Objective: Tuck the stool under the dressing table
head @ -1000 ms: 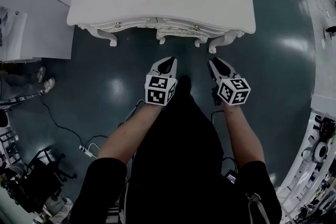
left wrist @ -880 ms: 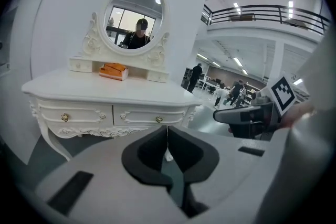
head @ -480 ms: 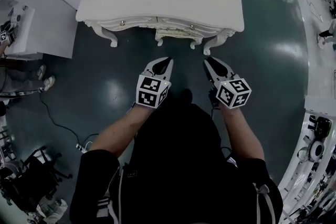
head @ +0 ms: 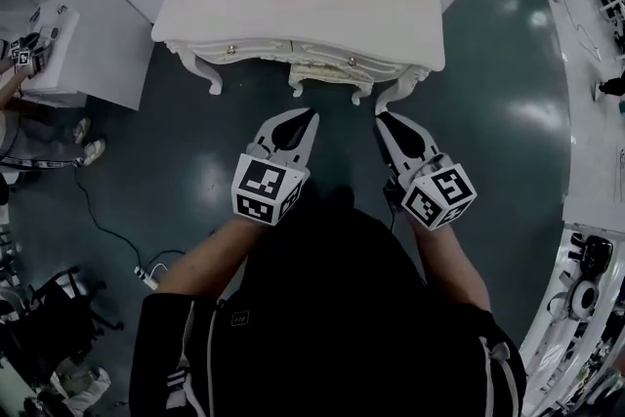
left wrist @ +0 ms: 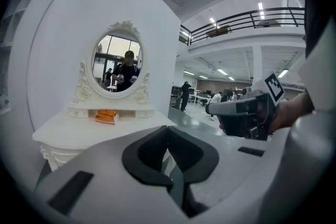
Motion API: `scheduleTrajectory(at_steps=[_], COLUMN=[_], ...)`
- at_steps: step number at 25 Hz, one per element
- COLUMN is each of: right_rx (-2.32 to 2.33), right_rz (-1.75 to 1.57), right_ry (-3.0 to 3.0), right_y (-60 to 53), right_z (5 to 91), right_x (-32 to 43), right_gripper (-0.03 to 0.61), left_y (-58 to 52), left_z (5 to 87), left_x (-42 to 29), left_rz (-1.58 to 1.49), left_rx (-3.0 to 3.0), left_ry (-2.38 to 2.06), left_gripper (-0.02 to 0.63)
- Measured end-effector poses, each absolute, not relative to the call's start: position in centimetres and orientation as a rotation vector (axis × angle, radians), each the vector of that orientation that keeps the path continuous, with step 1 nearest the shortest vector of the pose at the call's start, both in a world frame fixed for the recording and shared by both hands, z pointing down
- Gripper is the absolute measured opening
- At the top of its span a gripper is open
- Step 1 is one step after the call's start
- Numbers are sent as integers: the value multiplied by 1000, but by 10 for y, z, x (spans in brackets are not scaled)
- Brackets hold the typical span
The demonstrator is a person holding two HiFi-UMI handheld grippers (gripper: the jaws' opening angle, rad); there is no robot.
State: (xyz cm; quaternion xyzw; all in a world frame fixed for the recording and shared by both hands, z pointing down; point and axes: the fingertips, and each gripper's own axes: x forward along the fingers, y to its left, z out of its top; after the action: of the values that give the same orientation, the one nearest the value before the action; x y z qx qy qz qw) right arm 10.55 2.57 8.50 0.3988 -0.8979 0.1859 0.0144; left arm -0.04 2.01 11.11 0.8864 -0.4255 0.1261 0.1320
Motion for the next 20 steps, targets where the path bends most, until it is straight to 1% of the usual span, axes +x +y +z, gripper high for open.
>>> scheduleTrajectory(at_steps=[5,10,16,20], right_rx=[1177,1162,1201,1175], right_rz=[486,413,420,352], right_ry=[-2866,-2907,-2948,-2961], right_y=[46,57,61,66], right_z=[45,23,9,0], right_x=[110,123,141,141], right_gripper=[38,26,20,20], left_y=[34,43,50,52], left_z=[76,47,30,31], left_x=[11,29,41,42], left_rz=[287,236,223,260], left_rx=[2585,2642,2675,2677], left_ry=[-1284,-1291,-1309,-1323], left_gripper=[8,8,8,8])
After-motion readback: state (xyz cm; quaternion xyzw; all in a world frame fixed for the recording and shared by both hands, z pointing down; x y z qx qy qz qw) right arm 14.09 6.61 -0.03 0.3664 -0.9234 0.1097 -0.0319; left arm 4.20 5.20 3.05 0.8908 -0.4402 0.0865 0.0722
